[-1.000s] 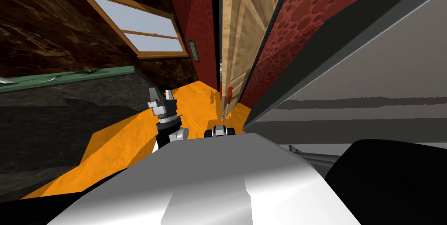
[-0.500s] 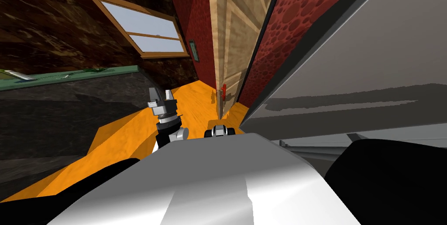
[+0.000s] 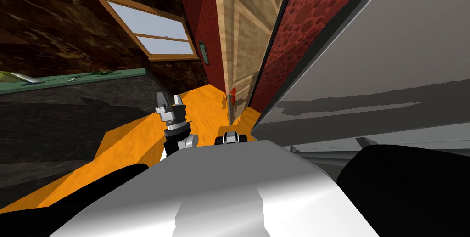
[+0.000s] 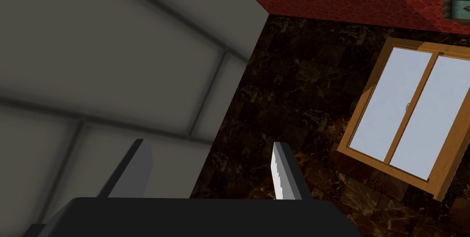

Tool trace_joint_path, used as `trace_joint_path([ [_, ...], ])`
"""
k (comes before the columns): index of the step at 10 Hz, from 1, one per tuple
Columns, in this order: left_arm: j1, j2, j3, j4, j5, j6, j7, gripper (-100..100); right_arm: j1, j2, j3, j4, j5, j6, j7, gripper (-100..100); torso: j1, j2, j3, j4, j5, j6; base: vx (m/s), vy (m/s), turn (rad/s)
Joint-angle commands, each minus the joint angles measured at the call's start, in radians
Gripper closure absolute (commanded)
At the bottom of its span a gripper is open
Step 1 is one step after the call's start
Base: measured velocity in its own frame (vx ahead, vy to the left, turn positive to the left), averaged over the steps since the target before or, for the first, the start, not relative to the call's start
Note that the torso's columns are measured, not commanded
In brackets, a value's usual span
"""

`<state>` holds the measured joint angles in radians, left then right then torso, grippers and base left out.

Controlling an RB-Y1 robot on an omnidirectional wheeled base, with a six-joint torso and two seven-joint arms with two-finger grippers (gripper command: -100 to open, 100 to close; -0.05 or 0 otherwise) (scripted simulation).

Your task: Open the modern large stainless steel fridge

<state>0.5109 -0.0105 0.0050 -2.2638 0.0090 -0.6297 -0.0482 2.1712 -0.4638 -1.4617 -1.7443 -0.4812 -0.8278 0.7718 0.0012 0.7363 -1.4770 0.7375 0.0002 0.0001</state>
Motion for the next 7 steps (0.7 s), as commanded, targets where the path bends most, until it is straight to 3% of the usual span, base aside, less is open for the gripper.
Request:
trace_joint_path([
  [1,0.0,0.0,0.0,0.0,0.0,0.0,0.0,0,0.007,0.015,0.019,0.019,0.01,0.022,-0.01,100,-0.001,0.0,0.001,0.0,-0.002,-0.001,0.057,0.116,-0.091],
  [7,0.0,0.0,0.0,0.0,0.0,0.0,0.0,0,0.025,0.051,0.068,0.063,0.038,0.074,-0.035,100,0.0,0.002,0.001,0.001,0.0,0.0,0.124,0.195,-0.085],
])
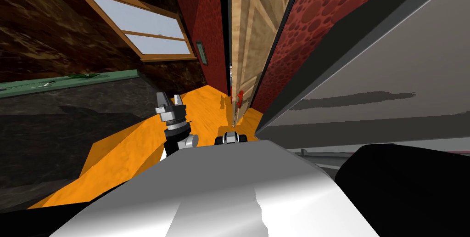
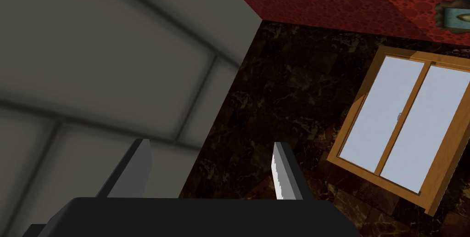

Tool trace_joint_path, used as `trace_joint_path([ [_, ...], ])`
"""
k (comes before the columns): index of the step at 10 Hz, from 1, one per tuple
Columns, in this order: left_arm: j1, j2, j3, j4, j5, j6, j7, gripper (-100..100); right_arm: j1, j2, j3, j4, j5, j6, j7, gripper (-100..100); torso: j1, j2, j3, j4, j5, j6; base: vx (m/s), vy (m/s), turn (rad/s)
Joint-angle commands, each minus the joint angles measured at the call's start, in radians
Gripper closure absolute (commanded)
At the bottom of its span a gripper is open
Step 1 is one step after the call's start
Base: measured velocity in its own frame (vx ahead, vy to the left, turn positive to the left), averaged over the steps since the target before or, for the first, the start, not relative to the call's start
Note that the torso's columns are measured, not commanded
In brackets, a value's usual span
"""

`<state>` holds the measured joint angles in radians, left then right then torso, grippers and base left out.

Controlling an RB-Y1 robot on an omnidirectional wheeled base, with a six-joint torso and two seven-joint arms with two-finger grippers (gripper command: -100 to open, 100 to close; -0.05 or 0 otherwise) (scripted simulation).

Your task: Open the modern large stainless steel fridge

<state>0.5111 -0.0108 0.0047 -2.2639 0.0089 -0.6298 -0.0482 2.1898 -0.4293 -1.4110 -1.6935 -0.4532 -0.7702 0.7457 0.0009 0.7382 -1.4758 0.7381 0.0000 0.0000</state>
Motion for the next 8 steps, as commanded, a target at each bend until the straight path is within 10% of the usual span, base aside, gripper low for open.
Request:
trace_joint_path([
  [1,0.0,0.0,0.0,0.0,0.0,0.0,0.0,0,0.01,0.024,0.027,0.021,0.015,0.027,-0.014,100,0.0,0.001,0.0,0.0,0.0,0.0,0.122,0.197,-0.077],
  [4,0.0,0.0,0.0,0.0,0.0,0.0,0.0,0,0.016,0.033,0.042,0.04,0.024,0.033,-0.023,100,-0.003,0.0,0.0,0.0,-0.001,0.0,0.09,0.146,-0.065],
  [5,0.0,0.0,0.0,0.0,0.0,0.0,0.0,0,-0.011,0.035,0.044,0.043,0.024,0.035,-0.025,-100,-0.007,0.002,0.001,0.0,-0.002,-0.001,0.004,0.01,0.007],
  [8,0.0,0.0,0.0,0.0,0.0,0.0,0.0,0,-0.068,0.033,0.05,0.051,0.024,0.035,-0.027,-100,-0.004,0.003,0.002,0.001,-0.001,0.0,-0.022,-0.039,0.017],
])
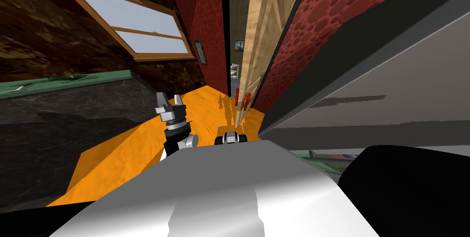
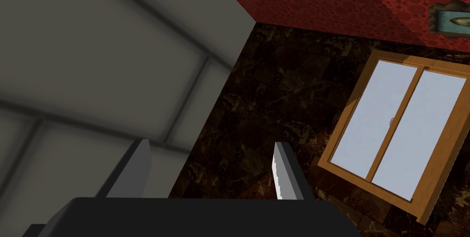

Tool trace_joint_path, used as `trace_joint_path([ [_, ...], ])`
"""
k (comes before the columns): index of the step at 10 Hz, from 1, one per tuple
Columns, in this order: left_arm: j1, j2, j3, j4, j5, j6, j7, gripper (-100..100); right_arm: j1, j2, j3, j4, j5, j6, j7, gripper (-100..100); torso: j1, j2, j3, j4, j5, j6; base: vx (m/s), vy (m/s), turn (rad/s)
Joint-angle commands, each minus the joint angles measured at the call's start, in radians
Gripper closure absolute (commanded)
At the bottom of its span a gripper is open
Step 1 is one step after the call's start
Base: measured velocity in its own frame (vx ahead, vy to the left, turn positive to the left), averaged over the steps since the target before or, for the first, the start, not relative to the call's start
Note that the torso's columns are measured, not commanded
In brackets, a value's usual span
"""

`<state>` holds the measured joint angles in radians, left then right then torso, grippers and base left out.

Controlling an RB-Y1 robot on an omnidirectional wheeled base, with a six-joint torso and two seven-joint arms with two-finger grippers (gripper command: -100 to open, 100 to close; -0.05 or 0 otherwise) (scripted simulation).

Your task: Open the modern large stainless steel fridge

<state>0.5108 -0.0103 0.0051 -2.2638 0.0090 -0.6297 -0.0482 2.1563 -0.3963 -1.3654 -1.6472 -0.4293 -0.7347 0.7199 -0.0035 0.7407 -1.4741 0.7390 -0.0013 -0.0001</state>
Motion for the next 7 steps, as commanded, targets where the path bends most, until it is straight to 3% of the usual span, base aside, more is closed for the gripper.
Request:
trace_joint_path([
  [1,0.0,0.0,0.0,0.0,0.0,0.0,0.0,0,-0.048,-0.002,0.007,0.008,-0.001,-0.001,-0.002,-100,0.002,-0.001,-0.001,0.0,0.001,0.0,-0.035,-0.086,0.033],
  [7,0.0,0.0,0.0,0.0,0.0,0.0,0.0,0,-0.05,-0.037,-0.03,-0.026,-0.029,-0.042,0.021,-100,0.003,-0.004,-0.002,-0.001,0.001,0.0,-0.094,-0.161,0.065],
])
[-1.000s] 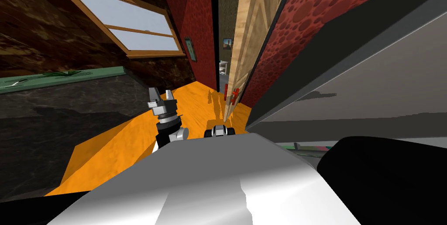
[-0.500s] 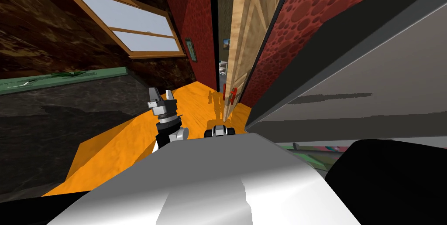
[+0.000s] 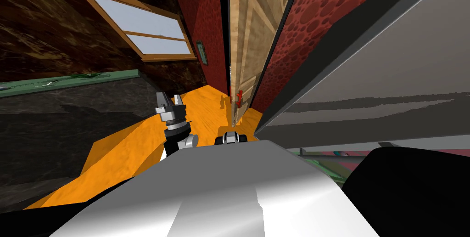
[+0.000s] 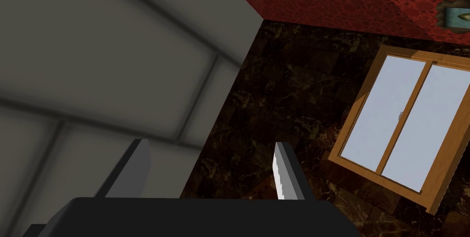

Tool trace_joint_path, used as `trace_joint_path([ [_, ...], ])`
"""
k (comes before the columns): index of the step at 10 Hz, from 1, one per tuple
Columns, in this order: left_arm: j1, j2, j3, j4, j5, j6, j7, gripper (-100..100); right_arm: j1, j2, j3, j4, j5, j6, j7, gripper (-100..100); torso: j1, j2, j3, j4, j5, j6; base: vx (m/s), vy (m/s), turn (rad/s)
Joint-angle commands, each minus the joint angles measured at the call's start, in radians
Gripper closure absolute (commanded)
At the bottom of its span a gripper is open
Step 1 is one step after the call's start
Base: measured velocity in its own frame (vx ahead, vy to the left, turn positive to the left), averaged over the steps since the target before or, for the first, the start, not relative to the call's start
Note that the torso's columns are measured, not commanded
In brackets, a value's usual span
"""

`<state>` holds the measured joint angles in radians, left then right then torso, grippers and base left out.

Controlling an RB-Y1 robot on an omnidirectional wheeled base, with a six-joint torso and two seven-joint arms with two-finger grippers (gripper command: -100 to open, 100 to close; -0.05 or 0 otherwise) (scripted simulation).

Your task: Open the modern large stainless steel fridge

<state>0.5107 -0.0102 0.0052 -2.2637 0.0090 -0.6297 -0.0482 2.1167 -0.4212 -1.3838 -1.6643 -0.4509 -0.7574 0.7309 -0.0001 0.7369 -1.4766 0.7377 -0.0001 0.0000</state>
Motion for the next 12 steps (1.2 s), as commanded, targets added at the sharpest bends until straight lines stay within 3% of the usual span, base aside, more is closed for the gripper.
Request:
trace_joint_path([
  [1,0.0,0.0,0.0,0.0,0.0,0.0,0.0,0,-0.012,-0.021,-0.026,-0.025,-0.015,-0.031,0.018,-100,-0.001,-0.001,0.0,0.0,0.0,0.0,-0.092,-0.199,0.066],
  [4,0.0,0.0,0.0,0.0,0.0,0.0,0.0,0,0.004,-0.037,-0.058,-0.061,-0.03,-0.054,0.036,-100,0.005,0.0,0.0,0.0,0.002,0.001,-0.077,-0.117,0.039],
  [7,0.0,0.0,0.0,0.0,0.0,0.0,0.0,0,0.069,-0.05,-0.084,-0.09,-0.041,-0.073,0.05,-100,0.001,0.0,0.0,0.0,0.0,0.0,-0.053,-0.072,0.03],
  [9,0.0,0.0,0.0,0.0,0.0,0.0,0.0,0,0.058,-0.051,-0.083,-0.088,-0.041,-0.068,0.049,-100,0.001,0.0,0.0,0.0,0.0,0.0,-0.006,-0.009,0.003],
  [10,0.0,0.0,0.0,0.0,0.0,0.0,0.0,0,0.058,-0.051,-0.083,-0.089,-0.041,-0.068,0.049,100,0.001,0.0,0.0,0.0,0.0,0.0,0.0,0.008,0.003],
  [12,0.001,0.0,0.0,0.0,0.0,0.0,0.0,0,0.065,-0.038,-0.062,-0.073,-0.028,-0.05,0.038,100,0.003,0.0,0.001,0.001,0.0,0.004,0.106,0.153,-0.086],
])
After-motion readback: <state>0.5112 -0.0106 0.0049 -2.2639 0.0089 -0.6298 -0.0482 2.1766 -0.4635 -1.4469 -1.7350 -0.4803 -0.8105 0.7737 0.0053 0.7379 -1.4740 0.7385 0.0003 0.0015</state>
